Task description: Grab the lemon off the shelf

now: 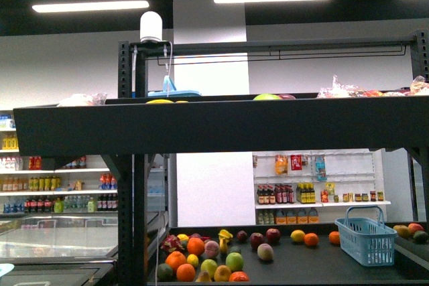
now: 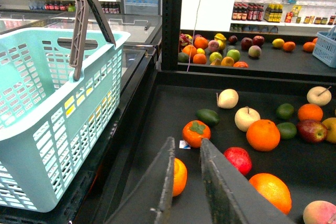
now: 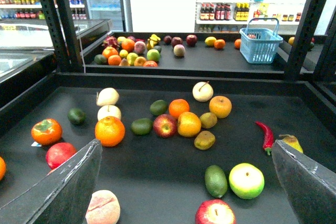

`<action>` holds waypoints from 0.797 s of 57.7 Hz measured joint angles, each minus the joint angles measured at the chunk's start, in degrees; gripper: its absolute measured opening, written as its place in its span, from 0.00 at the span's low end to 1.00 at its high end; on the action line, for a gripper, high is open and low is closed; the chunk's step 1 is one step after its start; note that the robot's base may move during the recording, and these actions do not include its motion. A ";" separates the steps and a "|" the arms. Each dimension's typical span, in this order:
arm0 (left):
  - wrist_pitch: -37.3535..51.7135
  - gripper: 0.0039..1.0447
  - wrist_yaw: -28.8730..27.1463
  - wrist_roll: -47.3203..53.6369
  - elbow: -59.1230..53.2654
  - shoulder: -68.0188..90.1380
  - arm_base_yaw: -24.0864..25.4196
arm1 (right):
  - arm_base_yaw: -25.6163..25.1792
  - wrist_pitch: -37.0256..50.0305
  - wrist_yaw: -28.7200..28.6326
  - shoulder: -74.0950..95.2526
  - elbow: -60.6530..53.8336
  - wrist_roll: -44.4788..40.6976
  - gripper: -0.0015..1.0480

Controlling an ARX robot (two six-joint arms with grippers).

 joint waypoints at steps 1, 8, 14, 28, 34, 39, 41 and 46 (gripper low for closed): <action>0.00 0.36 -0.02 0.00 0.00 0.00 0.00 | 0.00 0.00 -0.02 0.00 0.00 0.00 0.93; 0.00 0.60 -0.02 0.00 0.00 0.00 0.00 | 0.00 0.00 -0.02 0.00 0.00 0.00 0.93; 0.00 0.77 -0.02 0.00 0.00 0.00 0.00 | 0.00 0.00 -0.02 0.00 0.00 0.00 0.93; 0.00 0.93 -0.02 0.11 0.00 0.00 0.00 | 0.00 0.00 -0.02 0.00 0.00 0.00 0.93; 0.00 0.93 -0.02 0.11 0.00 0.00 0.00 | 0.00 0.00 -0.02 0.00 0.00 0.00 0.93; 0.00 0.93 -0.02 0.11 0.00 0.00 0.00 | 0.00 0.00 -0.02 0.00 0.00 0.00 0.93; 0.00 0.93 -0.02 0.13 0.00 0.00 0.00 | 0.00 0.00 -0.02 0.00 0.00 0.00 0.93; 0.00 0.93 -0.02 0.11 0.00 0.00 0.00 | 0.00 0.00 -0.02 0.00 0.00 0.00 0.93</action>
